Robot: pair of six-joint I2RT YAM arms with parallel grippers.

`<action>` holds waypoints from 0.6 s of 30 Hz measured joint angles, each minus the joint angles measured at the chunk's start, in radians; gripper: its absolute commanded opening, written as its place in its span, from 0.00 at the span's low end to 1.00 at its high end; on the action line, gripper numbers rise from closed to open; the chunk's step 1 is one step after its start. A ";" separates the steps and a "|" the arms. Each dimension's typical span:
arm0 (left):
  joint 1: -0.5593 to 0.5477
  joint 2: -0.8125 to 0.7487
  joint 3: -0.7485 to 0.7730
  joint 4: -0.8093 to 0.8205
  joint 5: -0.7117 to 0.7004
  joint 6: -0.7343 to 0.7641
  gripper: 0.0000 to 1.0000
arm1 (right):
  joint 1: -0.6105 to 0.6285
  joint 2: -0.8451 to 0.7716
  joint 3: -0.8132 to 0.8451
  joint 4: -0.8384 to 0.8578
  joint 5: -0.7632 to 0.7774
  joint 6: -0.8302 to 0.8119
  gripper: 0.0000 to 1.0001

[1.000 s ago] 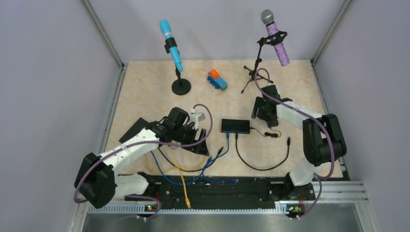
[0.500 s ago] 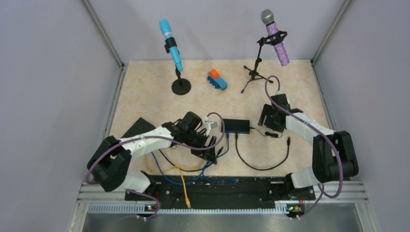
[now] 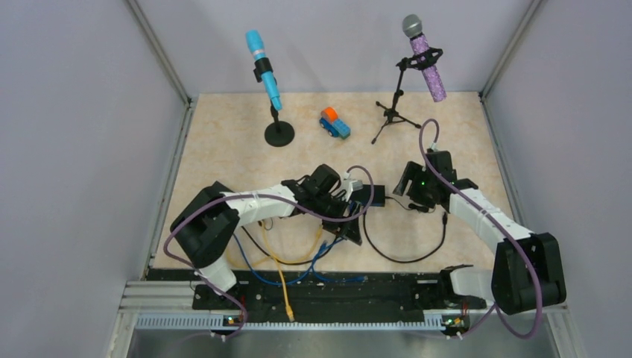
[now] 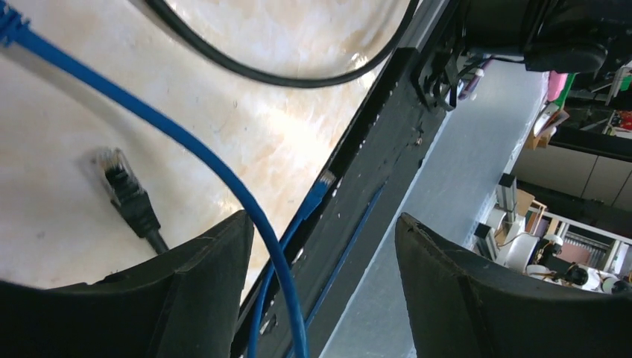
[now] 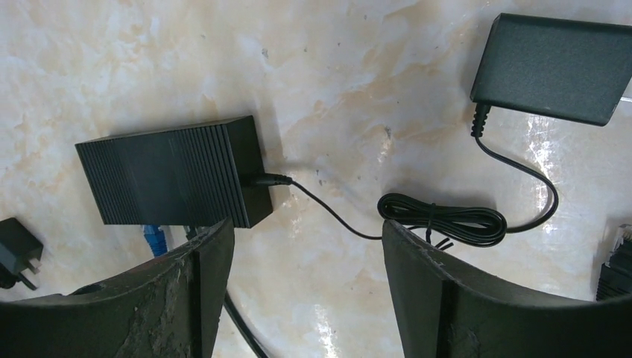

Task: Pull the plug from the switch port
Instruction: Adjust the switch port at the center of the board.

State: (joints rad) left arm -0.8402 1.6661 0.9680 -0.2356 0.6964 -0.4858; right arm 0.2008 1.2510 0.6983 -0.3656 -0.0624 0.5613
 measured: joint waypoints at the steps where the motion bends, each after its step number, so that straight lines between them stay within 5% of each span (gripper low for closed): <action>1: -0.001 0.014 0.013 0.005 0.004 -0.003 0.74 | 0.000 -0.006 0.000 -0.002 -0.002 0.000 0.72; 18: -0.005 0.153 0.146 0.179 0.099 -0.158 0.74 | 0.000 -0.038 -0.031 0.005 -0.023 0.014 0.73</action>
State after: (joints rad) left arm -0.8455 1.8194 1.1137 -0.0563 0.7952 -0.6441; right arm 0.2008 1.2133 0.6674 -0.3607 -0.0856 0.5758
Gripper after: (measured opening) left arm 0.740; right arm 0.731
